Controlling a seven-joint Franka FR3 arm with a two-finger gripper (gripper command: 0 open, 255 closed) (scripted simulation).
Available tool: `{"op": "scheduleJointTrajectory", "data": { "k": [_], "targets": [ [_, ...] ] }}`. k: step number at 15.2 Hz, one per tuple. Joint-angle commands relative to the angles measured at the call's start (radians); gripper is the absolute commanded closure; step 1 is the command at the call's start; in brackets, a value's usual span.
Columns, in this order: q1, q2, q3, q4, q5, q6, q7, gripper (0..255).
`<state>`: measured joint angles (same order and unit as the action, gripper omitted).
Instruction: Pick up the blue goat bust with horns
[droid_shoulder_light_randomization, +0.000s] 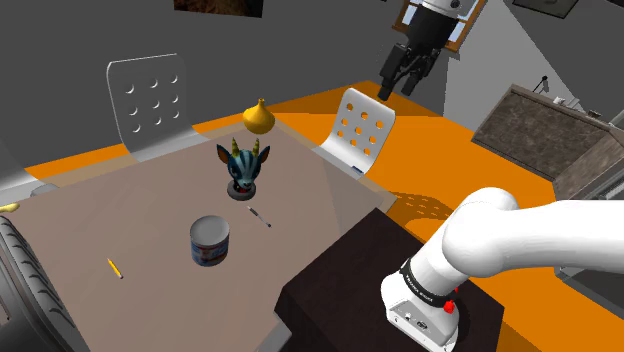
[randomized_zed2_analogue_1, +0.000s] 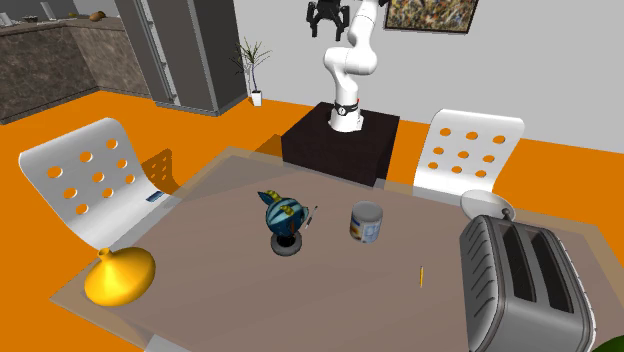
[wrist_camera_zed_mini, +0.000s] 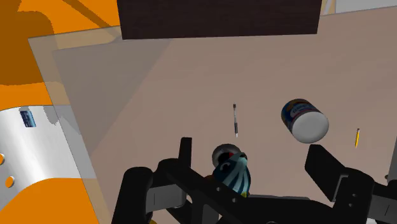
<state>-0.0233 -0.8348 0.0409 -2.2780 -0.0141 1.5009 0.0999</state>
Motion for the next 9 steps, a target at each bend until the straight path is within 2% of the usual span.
{"op": "scheduleJointTrajectory", "data": {
  "k": [1,9],
  "targets": [
    [0.0,0.0,0.0,0.0,0.0,0.0,0.0,0],
    [0.007,0.106,0.021,-0.165,0.008,0.344,0.015,0]
  ]
}}
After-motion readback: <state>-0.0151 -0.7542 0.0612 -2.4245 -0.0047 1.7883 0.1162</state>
